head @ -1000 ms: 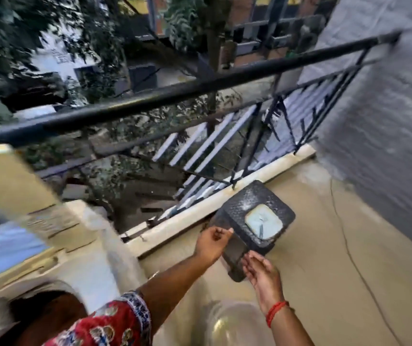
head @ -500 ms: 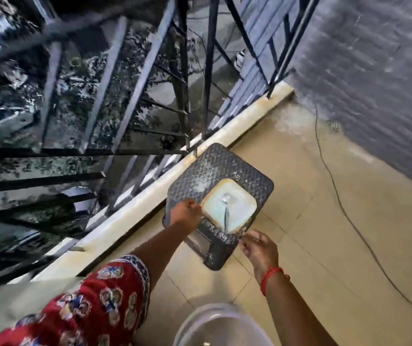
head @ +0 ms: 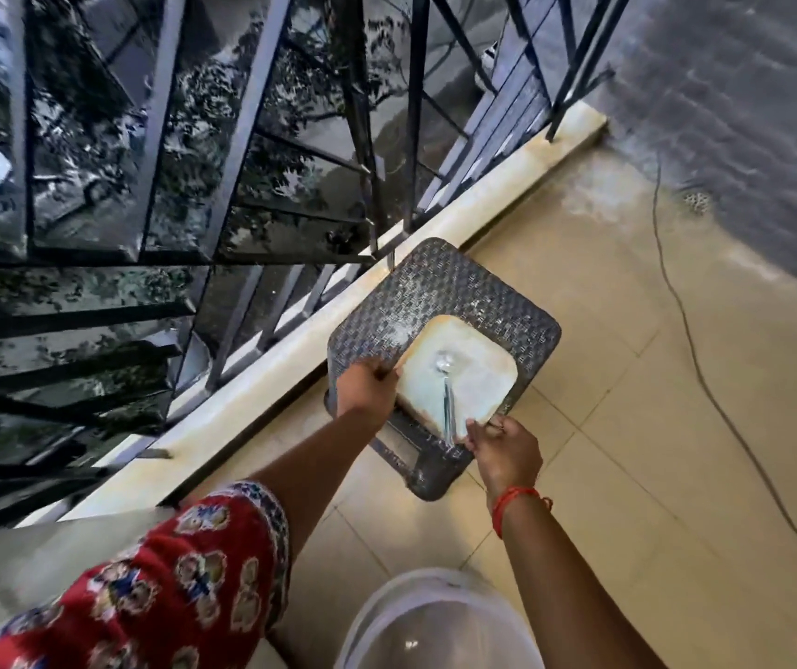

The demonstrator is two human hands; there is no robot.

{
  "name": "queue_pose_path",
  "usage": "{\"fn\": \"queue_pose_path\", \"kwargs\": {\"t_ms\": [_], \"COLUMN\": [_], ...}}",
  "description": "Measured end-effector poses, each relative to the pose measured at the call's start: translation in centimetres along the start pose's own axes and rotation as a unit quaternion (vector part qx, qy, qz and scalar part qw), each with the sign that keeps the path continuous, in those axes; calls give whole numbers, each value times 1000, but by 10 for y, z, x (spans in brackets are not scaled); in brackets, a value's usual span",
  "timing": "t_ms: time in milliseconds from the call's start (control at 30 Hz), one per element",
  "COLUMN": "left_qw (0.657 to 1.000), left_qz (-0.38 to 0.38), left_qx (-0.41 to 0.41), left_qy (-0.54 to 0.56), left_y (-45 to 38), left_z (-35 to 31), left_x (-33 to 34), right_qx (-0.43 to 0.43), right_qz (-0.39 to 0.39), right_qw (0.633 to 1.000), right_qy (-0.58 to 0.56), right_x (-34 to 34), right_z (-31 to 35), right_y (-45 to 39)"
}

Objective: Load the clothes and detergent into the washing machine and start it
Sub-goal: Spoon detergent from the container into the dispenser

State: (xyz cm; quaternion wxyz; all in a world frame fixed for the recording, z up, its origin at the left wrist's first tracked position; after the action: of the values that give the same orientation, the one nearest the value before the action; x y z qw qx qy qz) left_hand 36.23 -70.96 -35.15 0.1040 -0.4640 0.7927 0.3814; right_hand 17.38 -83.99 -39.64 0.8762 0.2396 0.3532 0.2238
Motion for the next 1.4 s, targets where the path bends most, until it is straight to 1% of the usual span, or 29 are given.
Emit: {"fn": "queue_pose_path", "kwargs": {"t_ms": [100, 200, 300, 400, 500, 567, 633, 700, 800, 900, 1033, 1067, 1133, 1200, 1233, 1267, 1300, 1333, 1367, 1400], "left_qw": [999, 996, 993, 990, 991, 985, 969, 954, 921, 905, 906, 894, 863, 838, 836, 840, 848, 852, 854, 855], "left_qz": [-25, -39, -55, -73, -56, -36, -13, 1, -9, -27, -96, -104, -136, -165, -179, -192, -200, -206, -213, -214], "left_qx": [-13, 0, 11, 11, 30, 65, 62, 51, 27, 30, 34, 33, 8, 3, 3, 3, 1, 3, 2, 7], "left_qy": [43, 86, 107, 116, 117, 154, 239, 296, 389, 424, 411, 435, 486, 521, 518, 507, 491, 481, 475, 472], "left_y": [32, 77, 124, 163, 218, 254, 286, 315, 376, 427, 480, 490, 511, 529, 538, 545, 546, 544, 546, 553], "left_z": [1, -7, -19, -25, -31, -37, -24, -6, 18, 55, 117, 132, 166, 193, 204, 220, 240, 262, 279, 289], "left_x": [-20, -46, -88, -135, -188, -220, -253, -280, -328, -366, -417, -426, -442, -458, -465, -472, -475, -474, -474, -477], "right_qx": [-24, -61, -84, -118, -149, -164, -183, -209, -235, -246, -276, -292, -324, -356, -382, -421, -474, -540, -603, -651], "right_qz": [6, 22, 31, 56, 103, 126, 156, 190, 235, 278, 329, 336, 346, 342, 321, 280, 222, 168, 138, 132], "right_qw": [1000, 998, 996, 991, 983, 978, 970, 959, 943, 929, 902, 893, 874, 855, 844, 833, 819, 791, 750, 710], "right_qy": [-8, -6, 13, -6, -19, -32, -28, -8, 6, 11, 42, 64, 107, 162, 196, 225, 235, 234, 232, 236], "right_x": [-16, -33, -50, -63, -74, -80, -82, -79, -68, -47, -13, -3, 15, 31, 37, 42, 42, 42, 45, 50], "right_z": [13, 30, 53, 84, 112, 126, 136, 140, 145, 141, 133, 131, 127, 122, 120, 119, 120, 121, 120, 115], "right_y": [34, 79, 131, 196, 263, 299, 340, 376, 441, 504, 582, 598, 629, 655, 667, 681, 697, 716, 739, 763]}}
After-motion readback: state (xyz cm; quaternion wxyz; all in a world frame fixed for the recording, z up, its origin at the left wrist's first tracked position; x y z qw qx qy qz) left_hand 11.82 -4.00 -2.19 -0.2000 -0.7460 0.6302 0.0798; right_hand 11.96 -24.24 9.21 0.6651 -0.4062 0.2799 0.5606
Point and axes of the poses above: each hand's wrist, its own y-axis away from the middle knuckle, its own x-axis out of the palm, z = x × y, the point moved 6 cm from there along -y, towards the middle knuckle, and after that the axes turned 10 degrees about y, right-handed, at the moved point
